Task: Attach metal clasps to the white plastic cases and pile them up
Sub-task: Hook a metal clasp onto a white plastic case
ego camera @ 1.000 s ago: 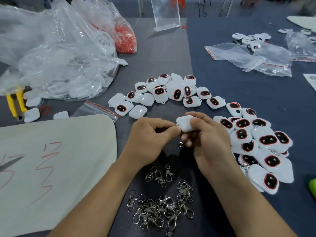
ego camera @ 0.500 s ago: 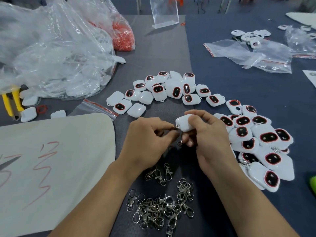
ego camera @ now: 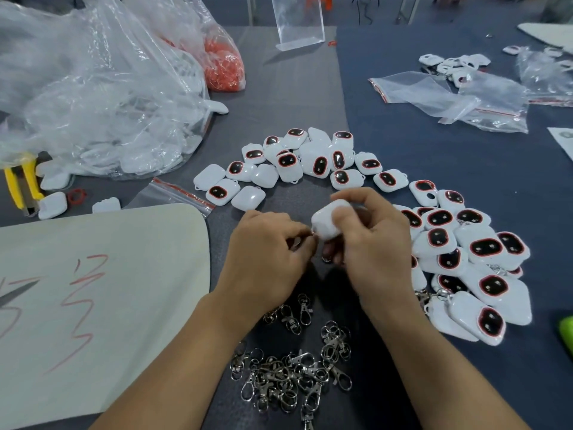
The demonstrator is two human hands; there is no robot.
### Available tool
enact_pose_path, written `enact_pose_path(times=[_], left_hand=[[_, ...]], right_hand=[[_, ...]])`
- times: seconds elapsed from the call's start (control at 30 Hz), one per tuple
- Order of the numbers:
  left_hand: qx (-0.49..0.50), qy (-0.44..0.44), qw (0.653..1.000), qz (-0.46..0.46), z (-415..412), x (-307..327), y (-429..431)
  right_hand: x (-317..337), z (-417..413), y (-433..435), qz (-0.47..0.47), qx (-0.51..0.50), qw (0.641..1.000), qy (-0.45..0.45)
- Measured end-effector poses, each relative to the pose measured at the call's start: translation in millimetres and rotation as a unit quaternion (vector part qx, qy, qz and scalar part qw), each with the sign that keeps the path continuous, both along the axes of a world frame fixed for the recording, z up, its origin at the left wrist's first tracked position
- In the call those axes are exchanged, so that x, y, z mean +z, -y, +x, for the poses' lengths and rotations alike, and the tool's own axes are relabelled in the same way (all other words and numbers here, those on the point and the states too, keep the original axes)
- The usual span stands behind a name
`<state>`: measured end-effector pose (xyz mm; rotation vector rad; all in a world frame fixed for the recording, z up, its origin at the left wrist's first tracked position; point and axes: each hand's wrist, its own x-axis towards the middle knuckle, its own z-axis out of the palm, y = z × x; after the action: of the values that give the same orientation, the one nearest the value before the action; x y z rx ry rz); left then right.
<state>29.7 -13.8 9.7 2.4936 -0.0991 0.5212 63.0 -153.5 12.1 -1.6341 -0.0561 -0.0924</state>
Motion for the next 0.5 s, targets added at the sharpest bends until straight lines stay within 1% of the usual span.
enact_pose_path(times=[0.03,0.07,0.1,0.13,0.17,0.23,0.27,0.3,0.33,0.37,0.4,0.43,0.47,0.5], left_hand=[[0.007,-0.029,0.994,-0.108,2,1,2],[0.005,-0.061,0.978,-0.199,4,2,4],[-0.008,-0.085,0.962,-0.259,5,2,5],[-0.026,-0.104,0.950,-0.293,7,2,5],[-0.039,-0.115,0.944,-0.307,8,2,5],[-0.044,-0.105,0.947,-0.302,6,2,3],[-0.041,-0.087,0.956,-0.276,5,1,2],[-0.038,-0.066,0.970,-0.230,4,1,1],[-0.036,-0.047,0.984,-0.165,4,0,1],[-0.037,-0.026,0.995,-0.087,3,1,1],[-0.042,-0.005,0.999,-0.004,3,2,1],[-0.051,0.017,0.996,0.067,2,3,0],[-0.059,0.038,0.991,0.115,1,2,-1],[-0.057,0.052,0.987,0.138,0,1,-3]], right_hand=[[5,4,2,0.093,0.003,0.992,-0.087],[8,8,3,0.155,0.006,0.976,-0.154],[9,10,5,0.187,0.010,0.963,-0.195],[9,11,6,0.205,0.018,0.954,-0.217],[9,10,6,0.218,0.026,0.949,-0.225],[9,8,5,0.232,0.035,0.946,-0.221],[9,7,4,0.226,0.032,0.951,-0.210],[9,6,4,0.205,0.025,0.961,-0.185],[9,3,3,0.163,0.014,0.976,-0.142],[7,0,2,0.097,0.002,0.992,-0.078],[5,-4,1,0.015,-0.009,1.000,0.000],[4,-10,-2,-0.060,-0.010,0.996,0.073],[2,-16,-5,-0.115,-0.001,0.986,0.122],[1,-20,-7,-0.141,0.009,0.980,0.141]])
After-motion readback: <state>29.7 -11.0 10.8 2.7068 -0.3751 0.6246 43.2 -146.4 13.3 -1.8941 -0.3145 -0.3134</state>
